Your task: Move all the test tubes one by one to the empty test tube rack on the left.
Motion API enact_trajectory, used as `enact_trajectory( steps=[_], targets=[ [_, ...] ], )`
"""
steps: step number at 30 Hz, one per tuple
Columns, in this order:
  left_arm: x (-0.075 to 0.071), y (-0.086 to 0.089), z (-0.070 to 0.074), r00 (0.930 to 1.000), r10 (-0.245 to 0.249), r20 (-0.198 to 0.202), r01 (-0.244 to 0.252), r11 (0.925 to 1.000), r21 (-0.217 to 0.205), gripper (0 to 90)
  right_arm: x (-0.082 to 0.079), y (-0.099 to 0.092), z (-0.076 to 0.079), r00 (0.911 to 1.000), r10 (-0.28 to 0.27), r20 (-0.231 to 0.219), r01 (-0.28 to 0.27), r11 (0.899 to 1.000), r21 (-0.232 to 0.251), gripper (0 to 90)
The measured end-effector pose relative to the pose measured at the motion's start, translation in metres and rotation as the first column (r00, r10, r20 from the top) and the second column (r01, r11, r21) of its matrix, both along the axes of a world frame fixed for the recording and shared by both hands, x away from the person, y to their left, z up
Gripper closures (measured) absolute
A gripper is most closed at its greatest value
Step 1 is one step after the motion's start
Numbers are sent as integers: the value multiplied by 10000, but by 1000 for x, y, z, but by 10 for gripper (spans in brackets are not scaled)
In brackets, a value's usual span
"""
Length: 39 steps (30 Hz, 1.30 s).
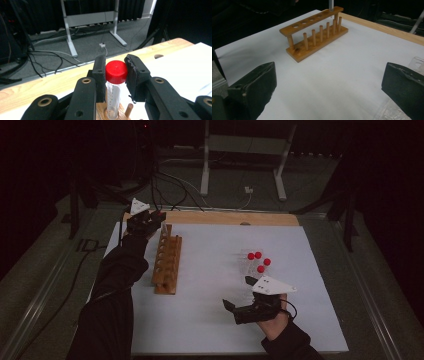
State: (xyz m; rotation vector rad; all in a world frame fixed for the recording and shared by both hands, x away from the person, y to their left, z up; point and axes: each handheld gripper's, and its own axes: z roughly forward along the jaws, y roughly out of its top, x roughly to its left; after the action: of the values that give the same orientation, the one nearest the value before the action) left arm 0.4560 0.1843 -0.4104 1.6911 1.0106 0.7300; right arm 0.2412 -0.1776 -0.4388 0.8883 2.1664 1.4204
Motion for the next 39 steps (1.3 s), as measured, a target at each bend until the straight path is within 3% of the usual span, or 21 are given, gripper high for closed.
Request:
enact_trajectory(
  steps=[22, 32, 34, 35, 39],
  targets=[
    [3, -4, -35, 9980, -25, -633, 57, 9987, 512, 716, 0, -1, 0, 10000, 48, -52, -47, 10000, 55, 0],
    [5, -2, -32, 9953, -51, -970, 88, 9992, 382, 707, -1, -2, 2, 10000, 57, -49, -57, 9999, 155, 0],
    [4, -3, -31, 9941, -124, -1075, 155, 9995, 286, 658, -1, -3, 3, 10000, 46, -22, -46, 9998, 186, 0],
    [3, -4, -30, 9944, -27, -1057, 73, 9991, 428, 597, -1, -4, 3, 10000, 32, -16, -31, 9998, 202, 0],
    [0, -3, -21, 9937, 18, -1124, 7, 9998, 221, 375, -2, -7, 7, 10000, 12, 63, -13, 9996, 270, 0]
  ],
)
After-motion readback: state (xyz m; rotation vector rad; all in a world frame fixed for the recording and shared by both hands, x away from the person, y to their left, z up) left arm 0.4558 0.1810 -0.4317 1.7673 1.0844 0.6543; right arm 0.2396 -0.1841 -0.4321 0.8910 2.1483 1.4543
